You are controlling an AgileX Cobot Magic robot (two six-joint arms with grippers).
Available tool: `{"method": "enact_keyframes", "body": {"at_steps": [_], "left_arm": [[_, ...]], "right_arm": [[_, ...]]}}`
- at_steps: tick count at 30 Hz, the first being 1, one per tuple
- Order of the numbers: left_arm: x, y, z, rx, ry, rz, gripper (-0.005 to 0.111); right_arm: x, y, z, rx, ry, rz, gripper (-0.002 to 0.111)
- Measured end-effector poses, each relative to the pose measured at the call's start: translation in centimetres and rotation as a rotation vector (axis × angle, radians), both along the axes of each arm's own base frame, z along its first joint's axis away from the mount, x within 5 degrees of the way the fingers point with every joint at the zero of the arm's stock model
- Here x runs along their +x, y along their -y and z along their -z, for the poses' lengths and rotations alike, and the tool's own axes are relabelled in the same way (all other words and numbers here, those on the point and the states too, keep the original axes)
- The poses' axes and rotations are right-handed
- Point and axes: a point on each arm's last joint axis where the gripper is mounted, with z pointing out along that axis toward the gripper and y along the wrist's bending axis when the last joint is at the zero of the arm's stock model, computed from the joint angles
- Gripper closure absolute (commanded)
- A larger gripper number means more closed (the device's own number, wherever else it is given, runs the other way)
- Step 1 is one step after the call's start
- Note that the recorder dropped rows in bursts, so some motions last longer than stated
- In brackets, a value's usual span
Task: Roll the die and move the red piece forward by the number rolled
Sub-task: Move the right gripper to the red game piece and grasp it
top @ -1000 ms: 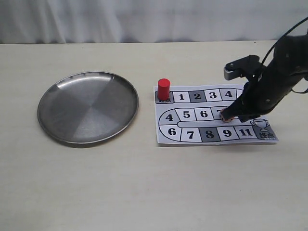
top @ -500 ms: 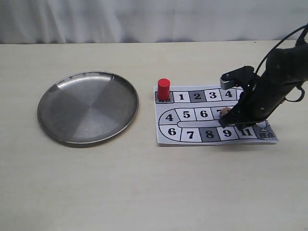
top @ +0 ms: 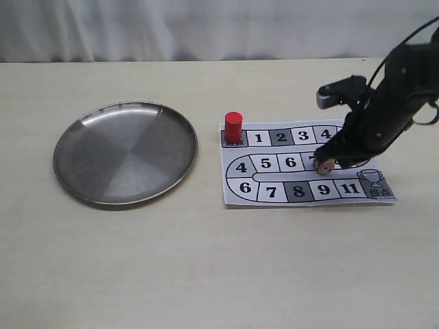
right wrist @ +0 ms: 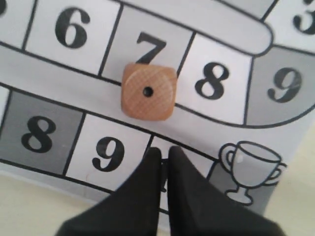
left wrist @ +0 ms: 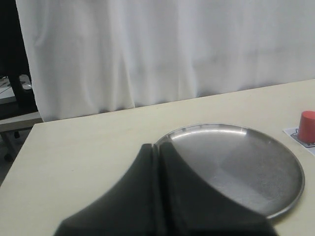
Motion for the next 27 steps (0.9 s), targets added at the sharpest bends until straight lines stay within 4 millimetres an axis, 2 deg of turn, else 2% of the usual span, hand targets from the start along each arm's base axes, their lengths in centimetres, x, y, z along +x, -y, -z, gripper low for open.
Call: {"method": "enact_keyframes", "body": {"at_steps": [5, 7, 9, 11, 15, 18, 21, 27], "left_arm": [[0.0, 0.0, 0.0, 0.000, 0.000, 0.000, 0.107], [0.0, 0.0, 0.0, 0.000, 0.000, 0.000, 0.107], [0.0, 0.0, 0.0, 0.000, 0.000, 0.000, 0.107], [0.0, 0.0, 0.0, 0.000, 0.000, 0.000, 0.107], [0.0, 0.0, 0.0, 0.000, 0.000, 0.000, 0.107], [0.0, 0.0, 0.0, 0.000, 0.000, 0.000, 0.107], [0.0, 0.0, 0.0, 0.000, 0.000, 0.000, 0.107], [0.0, 0.0, 0.0, 0.000, 0.000, 0.000, 0.107]], "right_arm": [[1.1, -0.6, -5.6, 0.097, 0.088, 0.120, 0.104], [1.5, -1.4, -6.9, 0.141, 0.118, 0.115, 0.103], [1.8, -2.6, -7.6, 0.162, 0.152, 0.089, 0.098], [2.1, -4.4, -7.6, 0.179, 0.199, 0.044, 0.088], [2.9, -8.4, -6.8, 0.204, 0.302, -0.050, 0.056], [3.7, -11.3, -5.8, 0.210, 0.327, -0.113, 0.038], [4.9, -13.1, -4.8, 0.216, 0.330, -0.142, 0.029], [7.5, -14.5, -2.9, 0.220, 0.338, -0.149, 0.029]]}}
